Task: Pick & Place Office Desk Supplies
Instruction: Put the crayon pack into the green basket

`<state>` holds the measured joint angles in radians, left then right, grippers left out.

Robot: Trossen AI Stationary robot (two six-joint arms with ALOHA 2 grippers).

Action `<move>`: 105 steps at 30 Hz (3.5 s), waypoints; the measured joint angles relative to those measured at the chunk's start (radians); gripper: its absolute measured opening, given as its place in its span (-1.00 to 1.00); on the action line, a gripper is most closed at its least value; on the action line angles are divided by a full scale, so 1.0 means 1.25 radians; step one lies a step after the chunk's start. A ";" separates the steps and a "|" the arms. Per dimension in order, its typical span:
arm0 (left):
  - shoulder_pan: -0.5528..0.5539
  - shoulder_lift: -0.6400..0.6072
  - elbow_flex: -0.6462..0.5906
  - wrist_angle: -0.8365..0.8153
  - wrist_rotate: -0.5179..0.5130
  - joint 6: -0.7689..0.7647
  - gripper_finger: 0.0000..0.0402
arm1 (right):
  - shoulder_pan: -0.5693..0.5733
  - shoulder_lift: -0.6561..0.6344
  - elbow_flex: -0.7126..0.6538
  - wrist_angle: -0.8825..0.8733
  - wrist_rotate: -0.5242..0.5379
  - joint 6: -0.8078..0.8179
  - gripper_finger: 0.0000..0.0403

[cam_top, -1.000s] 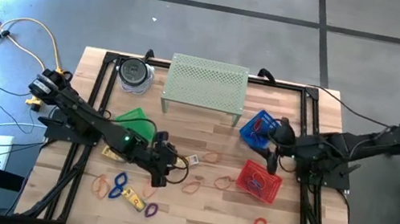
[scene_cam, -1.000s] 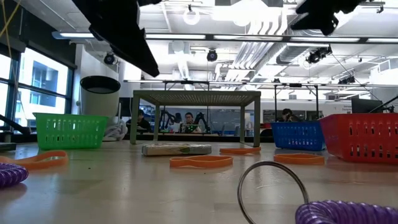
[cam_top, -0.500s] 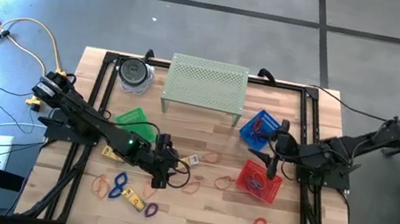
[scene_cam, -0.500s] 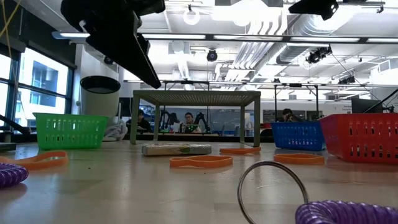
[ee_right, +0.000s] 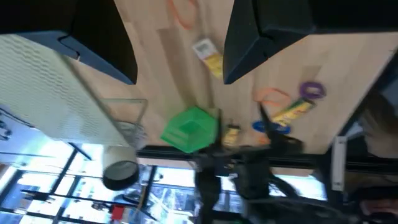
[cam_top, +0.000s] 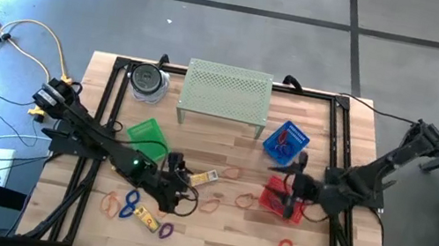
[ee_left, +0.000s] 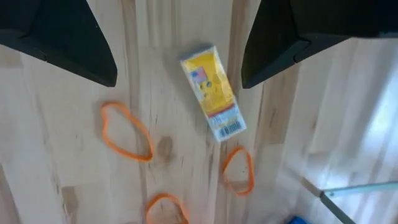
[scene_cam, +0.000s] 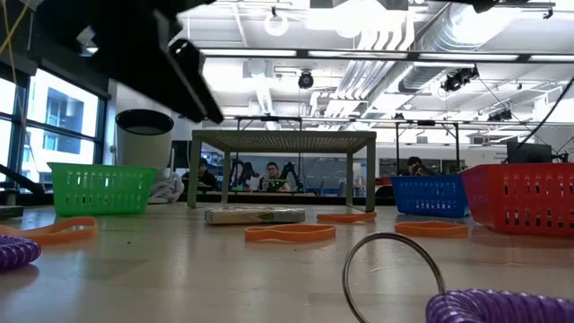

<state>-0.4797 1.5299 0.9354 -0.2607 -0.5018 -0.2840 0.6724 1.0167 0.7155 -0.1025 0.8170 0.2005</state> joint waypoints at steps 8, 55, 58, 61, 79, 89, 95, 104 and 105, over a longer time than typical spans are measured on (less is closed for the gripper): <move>0.040 -0.062 -0.189 0.295 0.110 0.092 0.67 | 0.040 0.147 0.000 0.158 0.038 -0.056 0.12; -0.005 0.272 -0.222 0.783 -0.263 -0.013 0.67 | 0.037 0.200 0.000 0.241 0.053 -0.095 0.12; -0.006 0.302 -0.197 0.785 -0.275 -0.006 0.67 | 0.037 0.200 0.000 0.236 0.053 -0.078 0.12; -0.008 0.302 -0.196 0.780 -0.276 -0.013 0.67 | 0.037 0.200 0.000 0.229 0.032 -0.044 0.12; 0.094 0.306 -0.195 0.719 -0.039 -0.082 0.67 | 0.038 0.200 0.000 0.229 -0.025 -0.027 0.12; 0.100 0.303 -0.192 0.660 -0.039 -0.159 0.57 | 0.038 0.200 0.000 0.229 -0.025 -0.017 0.12; 0.101 0.303 -0.193 0.655 -0.042 -0.147 0.27 | 0.038 0.200 0.000 0.229 -0.027 -0.008 0.12; 0.101 0.303 -0.194 0.651 -0.033 -0.144 -0.11 | 0.038 0.200 0.000 0.222 -0.028 0.013 0.12; 0.101 0.303 -0.194 0.651 -0.033 -0.144 -0.15 | 0.038 0.200 0.000 0.221 -0.028 0.013 0.12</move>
<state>-0.3534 1.9091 0.6933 0.5533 -0.5427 -0.4644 0.7200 1.2663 0.7151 0.1743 0.7820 0.2173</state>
